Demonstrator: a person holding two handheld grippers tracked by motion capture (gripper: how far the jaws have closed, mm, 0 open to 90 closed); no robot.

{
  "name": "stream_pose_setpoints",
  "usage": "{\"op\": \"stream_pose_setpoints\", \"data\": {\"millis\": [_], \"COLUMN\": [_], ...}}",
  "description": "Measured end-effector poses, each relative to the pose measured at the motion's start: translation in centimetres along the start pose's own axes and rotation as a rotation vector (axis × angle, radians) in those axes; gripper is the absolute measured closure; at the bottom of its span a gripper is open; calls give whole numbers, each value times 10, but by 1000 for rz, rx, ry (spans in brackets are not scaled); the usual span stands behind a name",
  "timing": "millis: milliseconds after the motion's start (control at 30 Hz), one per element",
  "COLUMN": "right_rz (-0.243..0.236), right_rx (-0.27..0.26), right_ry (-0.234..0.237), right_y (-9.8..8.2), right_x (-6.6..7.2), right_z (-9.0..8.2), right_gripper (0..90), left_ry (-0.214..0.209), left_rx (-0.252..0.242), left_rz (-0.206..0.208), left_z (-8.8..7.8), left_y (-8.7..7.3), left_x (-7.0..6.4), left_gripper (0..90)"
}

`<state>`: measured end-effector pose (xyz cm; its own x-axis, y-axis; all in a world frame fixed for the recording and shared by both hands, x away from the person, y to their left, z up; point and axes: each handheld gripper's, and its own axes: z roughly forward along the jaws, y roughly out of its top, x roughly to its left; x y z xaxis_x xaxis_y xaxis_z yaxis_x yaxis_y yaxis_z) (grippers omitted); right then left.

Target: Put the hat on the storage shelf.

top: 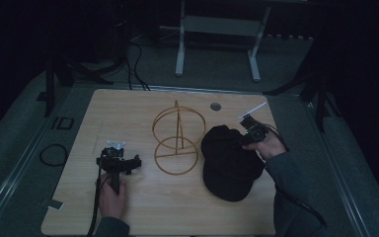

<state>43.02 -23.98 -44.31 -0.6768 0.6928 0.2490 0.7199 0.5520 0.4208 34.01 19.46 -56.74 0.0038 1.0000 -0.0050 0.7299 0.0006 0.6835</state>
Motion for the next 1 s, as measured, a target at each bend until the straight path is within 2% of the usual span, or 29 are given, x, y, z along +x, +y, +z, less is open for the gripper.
{"op": "stream_pose_setpoints", "data": {"millis": [100, 400, 700, 1000], "right_rz": [-8, -37, -49, -46], "right_rx": [-28, -52, -63, -101], "right_ry": [17, 3, 3, 40], "right_y": [1, 6, 9, 12], "right_x": [0, 4, 6, 6], "right_z": [-15, -41, -53, -64], "right_gripper": [790, 790, 791, 791], "left_ry": [0, 0, 0, 0], "left_rx": [-1, 0, -1, 1], "left_rz": [-1, 0, 0, 2], "left_z": [0, 0, 0, 0], "left_y": [0, 0, 0, 0], "left_x": [0, 0, 0, 0], "left_gripper": [12, 12, 11, 12]}}
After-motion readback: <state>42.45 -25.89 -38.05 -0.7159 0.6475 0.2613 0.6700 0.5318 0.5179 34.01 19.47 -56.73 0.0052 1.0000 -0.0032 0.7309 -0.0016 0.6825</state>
